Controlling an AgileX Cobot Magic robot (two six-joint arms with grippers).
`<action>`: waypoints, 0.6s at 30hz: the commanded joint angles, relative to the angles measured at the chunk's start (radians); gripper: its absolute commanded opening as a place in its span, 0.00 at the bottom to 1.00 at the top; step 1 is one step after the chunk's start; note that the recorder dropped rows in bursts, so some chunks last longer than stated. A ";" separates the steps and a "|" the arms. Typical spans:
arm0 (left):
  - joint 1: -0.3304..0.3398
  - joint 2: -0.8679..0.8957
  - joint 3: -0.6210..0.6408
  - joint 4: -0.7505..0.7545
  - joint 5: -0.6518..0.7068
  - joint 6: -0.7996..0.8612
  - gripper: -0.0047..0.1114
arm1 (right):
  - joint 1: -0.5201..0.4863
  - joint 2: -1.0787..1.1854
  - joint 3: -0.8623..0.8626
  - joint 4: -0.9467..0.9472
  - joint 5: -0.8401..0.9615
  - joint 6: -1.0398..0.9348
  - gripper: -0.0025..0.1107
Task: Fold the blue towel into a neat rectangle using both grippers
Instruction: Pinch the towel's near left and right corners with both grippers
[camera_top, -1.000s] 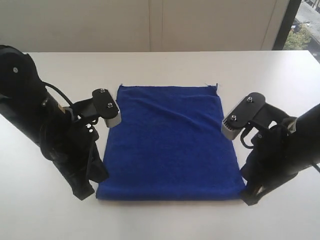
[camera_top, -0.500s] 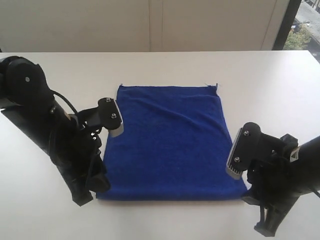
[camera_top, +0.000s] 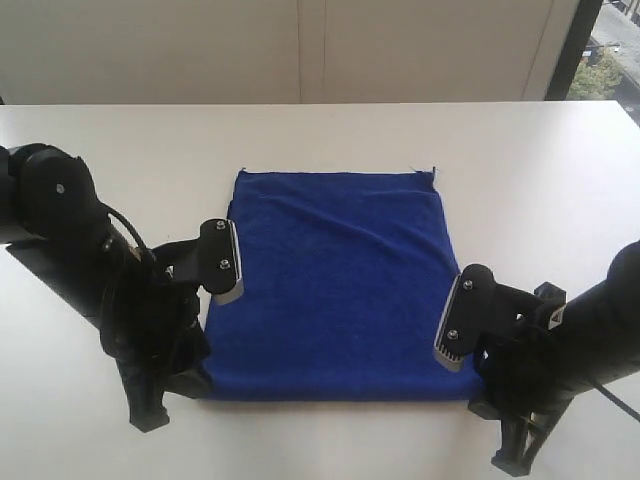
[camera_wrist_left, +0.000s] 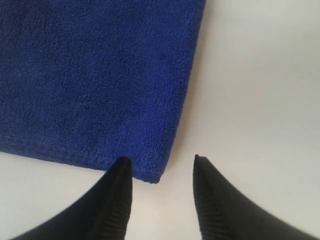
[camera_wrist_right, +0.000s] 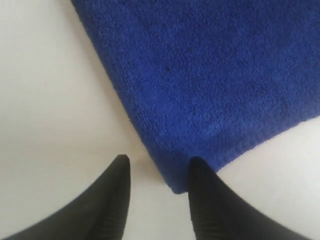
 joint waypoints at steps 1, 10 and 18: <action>0.002 0.009 0.029 -0.060 -0.004 0.067 0.43 | 0.000 0.031 -0.004 0.017 -0.032 -0.014 0.35; 0.001 0.079 0.040 -0.146 -0.051 0.167 0.43 | 0.000 0.036 -0.009 0.025 -0.030 -0.014 0.35; 0.001 0.130 0.040 -0.146 -0.052 0.159 0.28 | 0.000 0.092 -0.009 0.025 -0.030 -0.014 0.25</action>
